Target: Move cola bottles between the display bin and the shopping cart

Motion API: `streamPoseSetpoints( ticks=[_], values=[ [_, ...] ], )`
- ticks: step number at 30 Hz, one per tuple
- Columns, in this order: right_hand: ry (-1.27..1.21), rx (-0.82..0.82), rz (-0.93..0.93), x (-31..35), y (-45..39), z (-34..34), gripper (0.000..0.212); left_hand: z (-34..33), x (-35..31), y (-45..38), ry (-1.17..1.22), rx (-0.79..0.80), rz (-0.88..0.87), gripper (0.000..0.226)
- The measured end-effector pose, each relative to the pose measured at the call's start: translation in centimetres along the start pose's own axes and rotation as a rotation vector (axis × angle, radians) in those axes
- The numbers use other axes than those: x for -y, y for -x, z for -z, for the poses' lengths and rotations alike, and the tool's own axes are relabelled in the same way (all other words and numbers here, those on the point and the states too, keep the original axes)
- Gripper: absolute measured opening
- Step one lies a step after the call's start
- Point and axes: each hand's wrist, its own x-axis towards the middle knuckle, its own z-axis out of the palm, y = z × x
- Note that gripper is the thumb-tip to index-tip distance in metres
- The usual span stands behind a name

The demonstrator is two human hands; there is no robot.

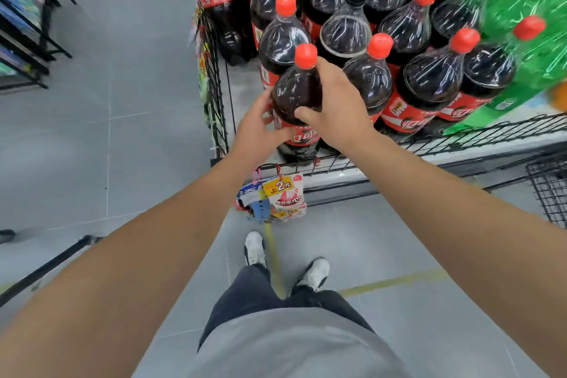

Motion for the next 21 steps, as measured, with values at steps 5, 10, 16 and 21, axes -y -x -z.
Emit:
streamPoseSetpoints(
  ticks=[5,10,16,21],
  values=[
    [-0.005,-0.007,0.052,-0.6,2.8,0.4,0.075,1.0,-2.3,1.9,-0.191,-0.069,0.009,0.064],
    [0.137,0.064,0.163,0.1,5.2,0.7,0.067,3.4,-3.6,4.5,-0.441,-0.107,-0.035,0.063],
    [0.438,0.103,0.332,2.6,6.2,-1.7,0.073,7.5,-2.9,6.7,-0.772,-0.074,-0.133,0.066],
    [0.597,0.134,0.345,4.9,5.5,-4.9,0.079,11.9,-0.8,6.7,-0.838,-0.038,-0.165,0.069]
  ],
)
